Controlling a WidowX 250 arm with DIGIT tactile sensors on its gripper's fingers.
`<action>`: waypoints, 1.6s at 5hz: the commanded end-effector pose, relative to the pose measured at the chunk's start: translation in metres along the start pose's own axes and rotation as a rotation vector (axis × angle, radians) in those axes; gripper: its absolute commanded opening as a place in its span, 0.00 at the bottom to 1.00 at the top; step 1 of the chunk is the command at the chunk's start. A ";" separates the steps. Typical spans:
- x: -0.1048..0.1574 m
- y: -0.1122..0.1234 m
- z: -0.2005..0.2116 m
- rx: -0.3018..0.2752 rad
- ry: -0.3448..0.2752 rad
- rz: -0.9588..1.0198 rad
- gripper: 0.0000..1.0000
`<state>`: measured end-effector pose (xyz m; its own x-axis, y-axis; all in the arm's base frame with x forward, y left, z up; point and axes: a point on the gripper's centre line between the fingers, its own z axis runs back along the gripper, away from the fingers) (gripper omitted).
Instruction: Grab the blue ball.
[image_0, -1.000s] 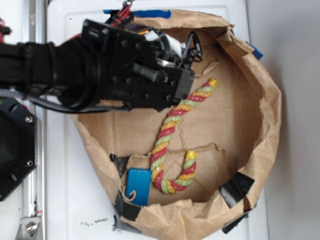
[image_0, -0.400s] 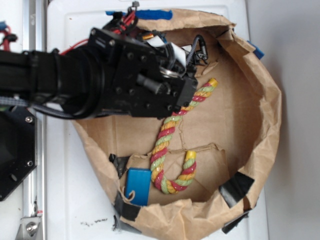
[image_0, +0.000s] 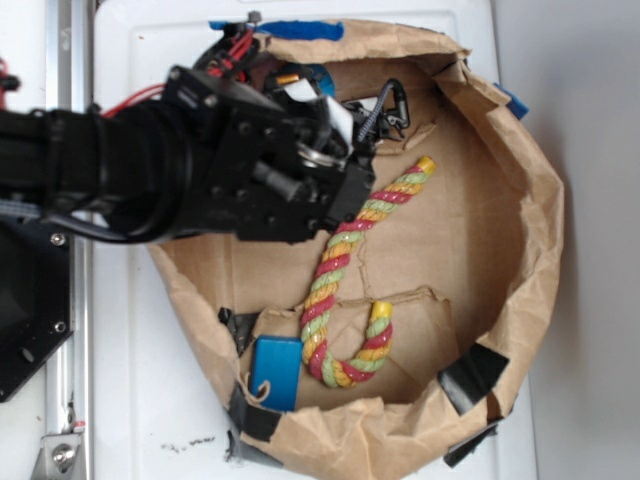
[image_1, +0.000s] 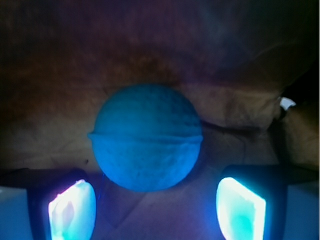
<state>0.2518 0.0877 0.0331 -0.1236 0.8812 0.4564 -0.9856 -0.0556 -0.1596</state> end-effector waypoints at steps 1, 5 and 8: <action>0.023 -0.013 0.010 -0.034 0.012 0.037 0.20; 0.020 -0.017 0.013 -0.040 -0.006 0.049 0.00; 0.007 -0.040 0.023 -0.006 0.227 -0.130 0.00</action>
<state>0.2751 0.0729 0.0464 0.0749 0.9663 0.2463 -0.9938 0.0928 -0.0617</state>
